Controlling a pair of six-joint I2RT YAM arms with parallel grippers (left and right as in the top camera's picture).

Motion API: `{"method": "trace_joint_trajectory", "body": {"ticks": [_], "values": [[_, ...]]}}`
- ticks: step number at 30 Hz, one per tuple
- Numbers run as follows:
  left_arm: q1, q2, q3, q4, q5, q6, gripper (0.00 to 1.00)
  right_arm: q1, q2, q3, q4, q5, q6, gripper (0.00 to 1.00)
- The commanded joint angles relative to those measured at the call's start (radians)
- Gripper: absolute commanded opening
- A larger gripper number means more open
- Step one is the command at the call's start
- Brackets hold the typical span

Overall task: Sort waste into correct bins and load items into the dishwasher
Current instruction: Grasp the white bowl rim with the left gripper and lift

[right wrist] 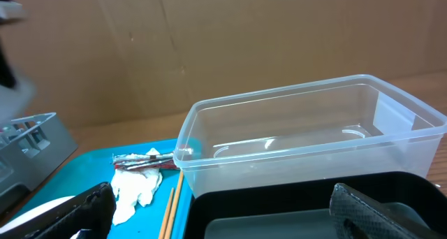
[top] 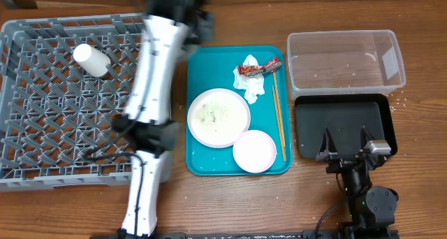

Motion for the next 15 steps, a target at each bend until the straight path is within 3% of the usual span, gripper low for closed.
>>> {"method": "trace_joint_trajectory", "body": {"ticks": [1, 4, 5, 12, 15], "values": [[0.146, -0.14, -0.035, -0.003, 0.106, -0.019, 0.04, 0.004, -0.012, -0.011, 0.003, 0.006, -0.003, 1.0], [0.225, -0.204, -0.121, -0.003, 0.205, 0.023, 0.04, 0.004, -0.012, -0.011, 0.003, 0.006, -0.003, 1.0], [0.267, -0.258, -0.224, -0.003, 0.25, 0.053, 0.04, 0.004, -0.012, -0.011, 0.003, 0.006, -0.003, 1.0], [0.364, -0.442, -0.61, -0.003, 0.261, 0.129, 0.04, 0.004, -0.012, -0.011, 0.003, 0.006, -0.003, 1.0], [0.409, -0.472, -0.705, -0.002, 0.376, 0.257, 0.04, 0.004, -0.012, -0.011, 0.003, 0.006, -0.003, 1.0]]}}
